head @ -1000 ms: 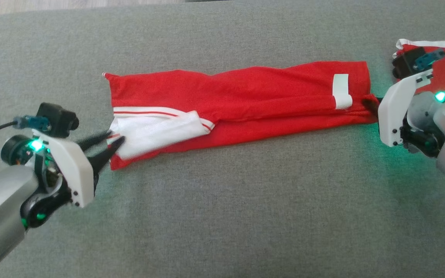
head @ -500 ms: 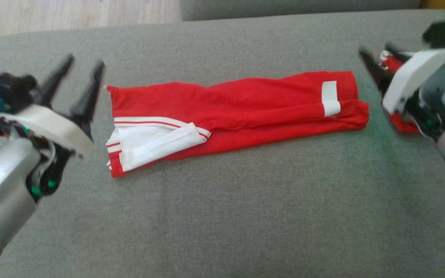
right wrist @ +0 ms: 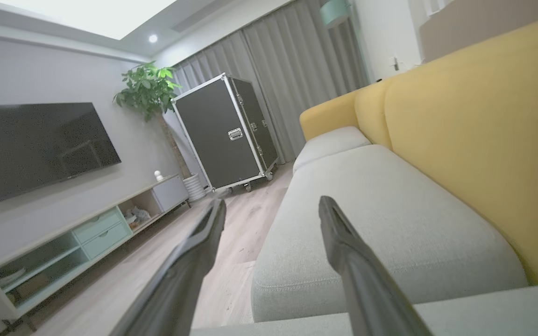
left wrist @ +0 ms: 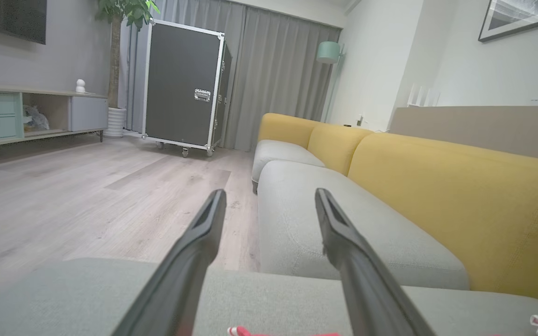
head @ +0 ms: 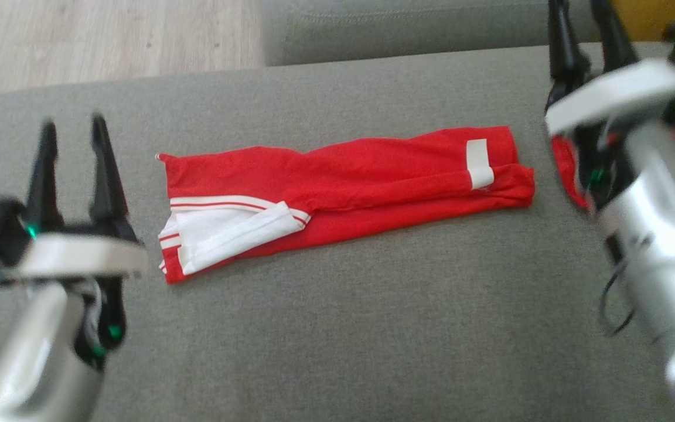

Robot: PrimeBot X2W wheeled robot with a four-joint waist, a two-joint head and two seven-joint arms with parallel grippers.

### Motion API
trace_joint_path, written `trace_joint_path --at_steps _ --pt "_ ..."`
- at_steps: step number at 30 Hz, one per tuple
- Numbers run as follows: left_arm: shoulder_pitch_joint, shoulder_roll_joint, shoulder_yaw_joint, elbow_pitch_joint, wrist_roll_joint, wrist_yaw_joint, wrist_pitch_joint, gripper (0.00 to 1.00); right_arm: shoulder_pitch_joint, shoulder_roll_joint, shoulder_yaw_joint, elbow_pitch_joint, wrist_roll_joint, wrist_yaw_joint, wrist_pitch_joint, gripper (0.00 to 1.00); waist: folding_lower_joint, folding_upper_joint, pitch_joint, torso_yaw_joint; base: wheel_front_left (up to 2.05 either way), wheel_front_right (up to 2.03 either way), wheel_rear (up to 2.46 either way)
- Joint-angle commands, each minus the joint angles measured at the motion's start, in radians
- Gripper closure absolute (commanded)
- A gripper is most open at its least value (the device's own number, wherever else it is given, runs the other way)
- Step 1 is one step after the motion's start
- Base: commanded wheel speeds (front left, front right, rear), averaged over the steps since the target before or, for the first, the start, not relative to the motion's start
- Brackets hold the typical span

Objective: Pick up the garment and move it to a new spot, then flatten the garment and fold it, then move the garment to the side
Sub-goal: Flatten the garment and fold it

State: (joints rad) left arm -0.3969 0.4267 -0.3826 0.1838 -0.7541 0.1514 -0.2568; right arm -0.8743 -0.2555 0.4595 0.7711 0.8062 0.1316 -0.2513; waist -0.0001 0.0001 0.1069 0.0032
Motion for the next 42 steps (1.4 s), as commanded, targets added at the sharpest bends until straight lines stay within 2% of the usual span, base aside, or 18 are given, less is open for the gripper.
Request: trace_joint_path --at_steps 1,3,5,9,13,20,26,27,35,38,42 --pt "-0.041 0.025 0.06 -0.036 0.027 -0.003 -0.005 0.0 0.047 0.03 -0.012 -0.033 -0.026 -0.001 -0.01 0.0 0.0001 -0.0001 -0.007 -0.004 0.0 0.0 0.0" --pt "0.032 -0.028 0.118 -0.05 0.101 -0.011 -0.005 0.0 0.141 0.099 -0.133 -0.087 -0.127 -0.001 -0.01 0.0 0.0001 -0.0001 -0.018 -0.011 0.0 0.0 0.0" --pt "0.095 -0.075 0.167 -0.055 0.167 -0.025 -0.005 0.0 0.231 0.153 -0.204 -0.134 -0.246 -0.001 -0.01 0.0 0.0001 -0.0001 -0.023 -0.016 0.0 0.0 0.0" --pt "0.188 -0.173 0.252 -0.053 0.257 -0.064 -0.005 0.0 0.378 0.2 -0.31 -0.197 -0.397 -0.001 -0.01 0.0 0.0001 -0.0001 -0.033 -0.02 0.0 0.0 0.0" --pt "0.243 -0.245 0.316 -0.035 0.314 -0.118 -0.005 0.0 0.453 0.205 -0.273 -0.24 -0.431 -0.001 -0.01 0.0 0.0001 -0.0001 -0.032 -0.025 0.0 0.0 0.0" --pt "0.238 -0.301 0.377 -0.003 0.393 -0.203 -0.005 0.0 0.442 0.205 -0.273 -0.221 -0.465 -0.001 -0.01 0.0 0.0001 -0.0001 -0.012 -0.01 0.0 0.0 0.0" --pt "0.203 -0.327 0.384 0.026 0.427 -0.242 -0.005 0.0 0.345 0.205 -0.374 -0.051 -0.561 -0.001 -0.01 0.0 0.0001 -0.0001 0.032 0.021 0.0 0.0 0.0" --pt "0.19 -0.333 0.378 0.035 0.436 -0.251 -0.005 0.0 0.302 0.205 -0.428 0.028 -0.592 -0.001 -0.01 0.0 0.0001 -0.0001 0.049 0.033 0.0 0.0 0.0" --pt "0.142 -0.352 0.367 0.048 0.453 -0.272 -0.005 0.0 0.151 0.205 -0.621 0.345 -0.687 -0.001 0.001 0.0 0.0001 -0.0001 0.101 0.074 0.0 0.0 0.0" --pt "0.132 -0.357 0.363 0.05 0.455 -0.275 -0.005 0.0 0.109 0.205 -0.654 0.445 -0.684 -0.001 0.004 0.0 0.0001 -0.0001 0.114 0.084 0.0 0.0 0.0" --pt "0.125 -0.36 0.365 0.051 0.457 -0.278 -0.005 0.0 0.087 0.205 -0.659 0.491 -0.692 -0.001 0.007 0.0 0.0001 -0.0001 0.126 0.087 0.0 0.0 0.0"
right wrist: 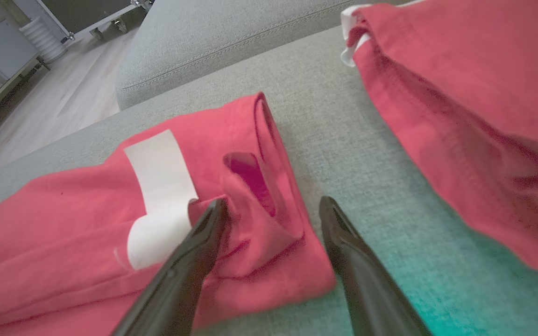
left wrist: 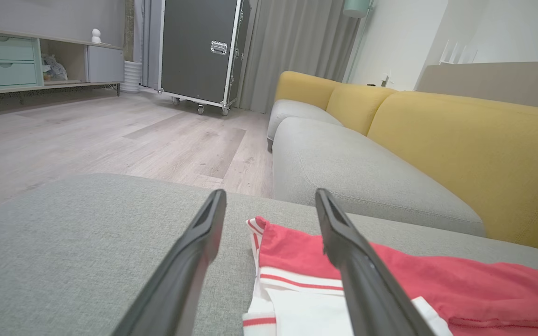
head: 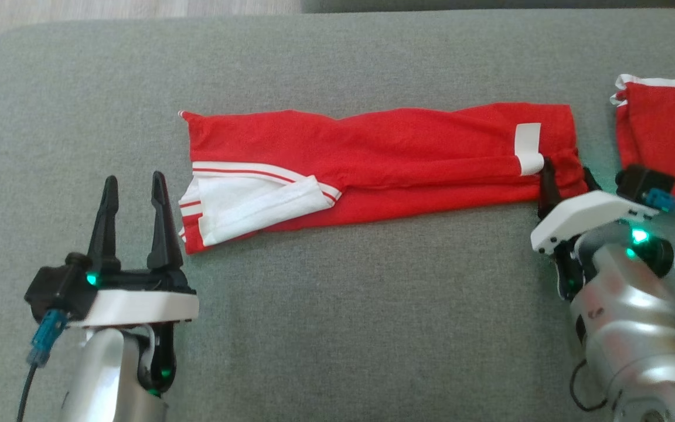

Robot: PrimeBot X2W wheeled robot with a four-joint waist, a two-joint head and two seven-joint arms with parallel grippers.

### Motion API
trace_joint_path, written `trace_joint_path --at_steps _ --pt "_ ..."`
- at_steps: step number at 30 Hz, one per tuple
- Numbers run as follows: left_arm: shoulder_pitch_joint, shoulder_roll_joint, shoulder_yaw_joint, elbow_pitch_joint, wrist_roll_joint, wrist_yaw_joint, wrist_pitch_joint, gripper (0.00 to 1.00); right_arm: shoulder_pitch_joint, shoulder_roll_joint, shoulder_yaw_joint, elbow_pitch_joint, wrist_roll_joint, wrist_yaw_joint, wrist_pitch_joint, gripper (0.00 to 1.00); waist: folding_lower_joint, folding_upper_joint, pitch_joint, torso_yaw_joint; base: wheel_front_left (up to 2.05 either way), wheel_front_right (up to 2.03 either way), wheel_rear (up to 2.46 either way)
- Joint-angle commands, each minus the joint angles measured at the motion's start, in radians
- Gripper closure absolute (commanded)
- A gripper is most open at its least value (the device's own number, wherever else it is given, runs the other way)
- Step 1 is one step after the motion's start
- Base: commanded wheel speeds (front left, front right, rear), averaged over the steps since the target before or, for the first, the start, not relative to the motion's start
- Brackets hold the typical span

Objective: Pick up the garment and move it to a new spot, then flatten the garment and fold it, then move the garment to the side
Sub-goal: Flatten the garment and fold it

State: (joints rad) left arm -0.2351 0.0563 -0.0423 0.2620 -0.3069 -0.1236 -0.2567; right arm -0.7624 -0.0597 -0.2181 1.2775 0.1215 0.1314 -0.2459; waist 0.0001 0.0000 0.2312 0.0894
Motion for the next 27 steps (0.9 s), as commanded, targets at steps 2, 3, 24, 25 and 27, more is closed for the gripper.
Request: trace_joint_path --at_steps 2,3,24,25,27 --pt "-0.042 0.009 0.029 -0.026 0.011 -0.004 -0.005 0.0 -0.034 0.009 0.029 -0.002 -0.01 -0.001 0.008 0.0 -0.0001 0.0 0.008 0.001 0.0 0.0 0.0" --pt "-0.045 0.008 0.032 -0.026 0.012 -0.004 -0.005 0.0 -0.037 0.009 0.037 0.002 -0.011 -0.001 0.01 0.0 -0.0001 0.0 0.011 0.0 0.0 0.0 0.0" --pt "-0.007 -0.003 0.073 -0.023 0.014 -0.007 -0.005 0.0 -0.038 -0.055 -0.055 -0.145 -0.167 -0.001 -0.016 1.0 -0.0001 0.0 -0.071 -0.053 0.0 0.0 0.0" --pt "-0.003 -0.003 0.073 -0.025 0.013 -0.007 -0.005 0.0 -0.034 -0.058 -0.073 -0.156 -0.184 -0.001 -0.016 1.0 -0.0001 0.0 -0.076 -0.055 0.0 0.0 0.0" --pt "0.004 -0.004 0.07 -0.027 0.013 -0.007 -0.005 0.0 -0.027 -0.057 -0.106 -0.169 -0.215 -0.001 -0.016 1.0 -0.0001 0.0 -0.088 -0.057 0.0 0.0 0.0"
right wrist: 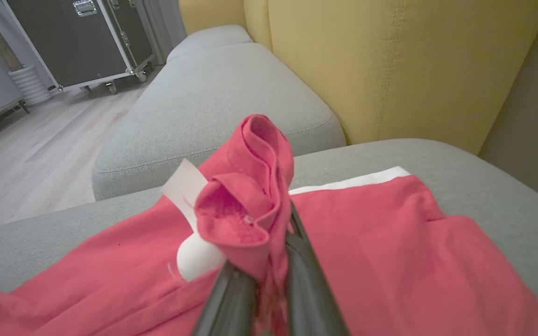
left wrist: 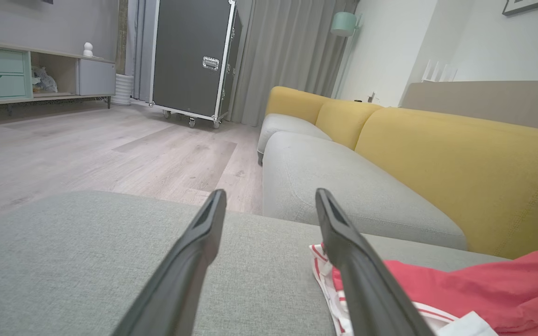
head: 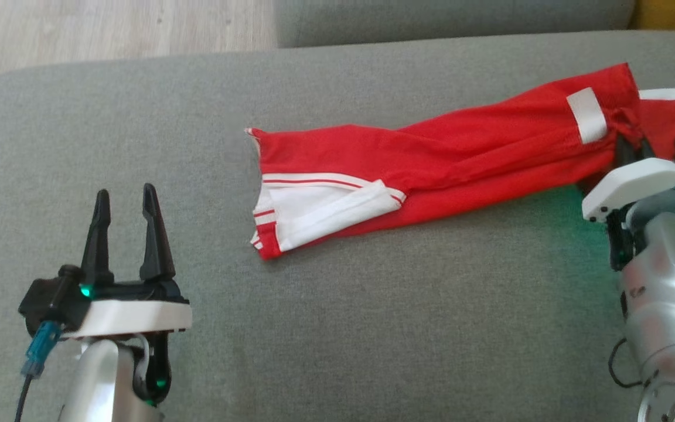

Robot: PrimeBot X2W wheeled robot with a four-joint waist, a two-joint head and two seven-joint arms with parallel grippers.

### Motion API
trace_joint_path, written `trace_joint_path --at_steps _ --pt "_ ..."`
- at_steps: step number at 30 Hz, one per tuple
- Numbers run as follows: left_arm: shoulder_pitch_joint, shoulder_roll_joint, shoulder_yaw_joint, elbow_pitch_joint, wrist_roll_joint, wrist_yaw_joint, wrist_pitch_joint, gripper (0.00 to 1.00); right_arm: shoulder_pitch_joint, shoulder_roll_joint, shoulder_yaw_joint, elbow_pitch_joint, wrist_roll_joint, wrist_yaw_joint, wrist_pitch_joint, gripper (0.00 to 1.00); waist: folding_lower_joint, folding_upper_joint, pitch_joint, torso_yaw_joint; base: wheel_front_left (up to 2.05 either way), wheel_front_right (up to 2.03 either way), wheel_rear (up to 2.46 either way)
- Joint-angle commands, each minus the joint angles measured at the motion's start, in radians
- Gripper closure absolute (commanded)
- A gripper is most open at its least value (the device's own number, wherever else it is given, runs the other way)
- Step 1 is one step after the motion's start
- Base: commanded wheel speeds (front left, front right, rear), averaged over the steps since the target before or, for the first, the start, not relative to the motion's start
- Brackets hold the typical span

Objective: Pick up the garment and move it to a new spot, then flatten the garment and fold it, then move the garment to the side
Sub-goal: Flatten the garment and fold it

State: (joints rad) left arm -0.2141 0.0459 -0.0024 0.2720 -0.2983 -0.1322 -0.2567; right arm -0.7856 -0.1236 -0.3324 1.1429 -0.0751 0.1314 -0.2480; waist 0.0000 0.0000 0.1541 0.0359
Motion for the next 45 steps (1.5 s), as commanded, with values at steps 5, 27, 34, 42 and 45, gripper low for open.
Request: trace_joint_path --at_steps 5,27,34,42,45 --pt "-0.006 0.006 0.028 -0.051 0.004 0.002 -0.005 0.0 -0.002 0.044 -0.037 -0.048 -0.07 -0.001 -0.013 1.0 0.0 0.0 -0.043 -0.003 0.0 0.0 0.0" --pt "0.003 0.011 -0.007 -0.075 0.028 0.002 -0.005 0.0 0.037 0.073 0.871 -0.216 0.759 -0.001 0.036 1.0 0.0 0.0 -0.105 0.167 0.0 0.0 0.0" --pt "-0.015 0.011 -0.024 -0.071 0.023 0.002 -0.005 0.0 0.018 0.073 1.023 -0.195 0.865 -0.001 0.008 1.0 0.0 0.0 -0.071 0.229 0.0 0.0 0.0" --pt "-0.033 0.008 -0.05 -0.06 0.012 0.002 -0.005 0.0 -0.001 0.073 1.102 -0.124 0.936 -0.001 -0.011 1.0 0.0 0.0 -0.037 0.287 0.0 0.0 0.0" --pt "-0.039 0.007 -0.059 -0.055 0.009 0.002 -0.005 0.0 -0.002 0.073 1.119 -0.107 0.955 -0.001 -0.013 1.0 0.0 0.0 -0.03 0.306 0.0 0.0 0.0"
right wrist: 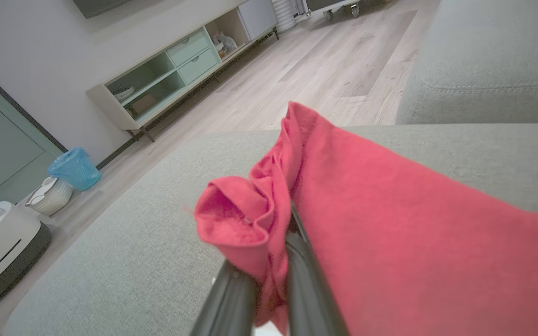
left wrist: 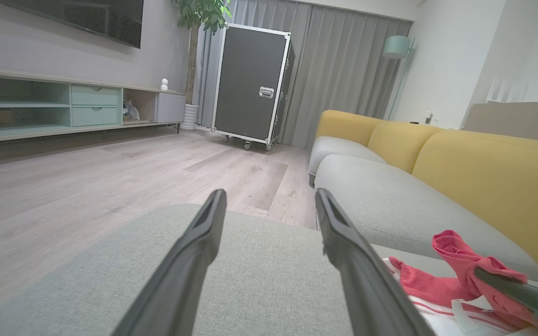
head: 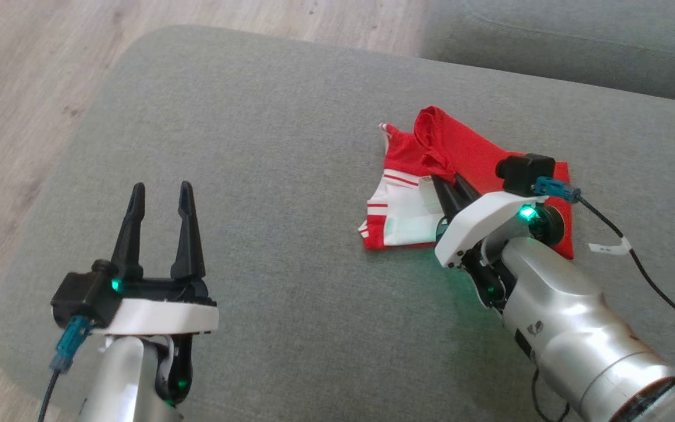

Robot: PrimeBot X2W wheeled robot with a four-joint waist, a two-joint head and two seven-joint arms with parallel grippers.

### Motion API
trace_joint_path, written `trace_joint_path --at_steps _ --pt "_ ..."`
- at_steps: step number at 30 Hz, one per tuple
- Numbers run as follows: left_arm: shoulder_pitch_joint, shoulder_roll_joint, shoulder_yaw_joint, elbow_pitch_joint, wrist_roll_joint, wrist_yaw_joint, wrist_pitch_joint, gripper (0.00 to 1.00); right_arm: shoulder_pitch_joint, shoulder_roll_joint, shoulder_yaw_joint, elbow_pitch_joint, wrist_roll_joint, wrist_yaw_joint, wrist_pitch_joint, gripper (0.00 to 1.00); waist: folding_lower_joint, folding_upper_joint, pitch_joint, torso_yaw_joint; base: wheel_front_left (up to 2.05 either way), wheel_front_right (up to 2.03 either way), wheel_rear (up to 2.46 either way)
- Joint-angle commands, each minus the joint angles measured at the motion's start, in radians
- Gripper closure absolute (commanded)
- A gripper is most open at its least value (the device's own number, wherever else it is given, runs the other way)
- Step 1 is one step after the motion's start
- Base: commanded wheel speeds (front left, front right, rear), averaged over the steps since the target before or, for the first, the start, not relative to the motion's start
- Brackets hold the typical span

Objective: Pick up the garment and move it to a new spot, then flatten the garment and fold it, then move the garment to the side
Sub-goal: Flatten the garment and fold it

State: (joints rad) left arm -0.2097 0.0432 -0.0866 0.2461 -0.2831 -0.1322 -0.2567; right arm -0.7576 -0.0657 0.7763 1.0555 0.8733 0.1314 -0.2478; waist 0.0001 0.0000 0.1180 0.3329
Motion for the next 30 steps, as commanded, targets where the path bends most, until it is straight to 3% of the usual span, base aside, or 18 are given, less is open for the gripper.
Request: trace_joint_path --at_steps 1,11,12,13,14,22,26,30 --pt "-0.045 0.01 0.025 -0.027 -0.007 0.002 -0.005 0.0 -0.03 0.015 0.015 -0.018 0.01 -0.001 -0.013 1.0 -0.0001 0.0 0.007 0.014 0.0 0.0 0.0" --pt "-0.044 0.008 0.016 -0.018 -0.014 0.002 -0.005 0.0 -0.009 0.015 0.086 -0.018 0.028 -0.001 -0.014 1.0 -0.0001 0.0 0.016 0.045 0.0 0.0 0.0" --pt "-0.043 0.008 0.016 -0.018 -0.014 0.002 -0.005 0.0 -0.007 0.015 0.097 -0.027 0.032 -0.001 -0.014 0.63 -0.0001 0.0 0.016 0.045 0.0 0.0 0.0" --pt "-0.043 0.008 0.016 -0.018 -0.014 0.002 -0.005 0.0 -0.007 0.015 0.097 -0.027 0.032 -0.001 -0.014 0.63 -0.0001 0.0 0.016 0.045 0.0 0.0 0.0" --pt "-0.042 0.008 0.017 -0.017 -0.015 0.002 -0.005 0.0 -0.005 0.015 0.106 -0.041 0.037 -0.001 -0.014 0.0 -0.0001 0.0 0.017 0.045 0.0 0.0 0.0" --pt "-0.038 0.007 0.036 -0.018 -0.013 0.002 -0.005 0.0 -0.01 0.015 0.156 -0.146 0.094 -0.001 -0.014 0.0 -0.0001 0.0 0.013 0.003 0.0 0.0 0.0" --pt "-0.038 0.007 0.052 -0.033 -0.008 0.002 -0.005 0.0 -0.035 0.015 0.085 -0.189 0.051 -0.001 -0.014 0.0 -0.0001 0.0 0.006 -0.046 0.0 0.0 0.0" --pt "-0.036 0.007 0.069 -0.049 -0.005 0.002 -0.005 0.0 -0.045 0.015 -0.059 -0.219 -0.076 -0.001 -0.014 0.0 -0.0001 0.0 -0.005 -0.101 0.0 0.0 0.0"
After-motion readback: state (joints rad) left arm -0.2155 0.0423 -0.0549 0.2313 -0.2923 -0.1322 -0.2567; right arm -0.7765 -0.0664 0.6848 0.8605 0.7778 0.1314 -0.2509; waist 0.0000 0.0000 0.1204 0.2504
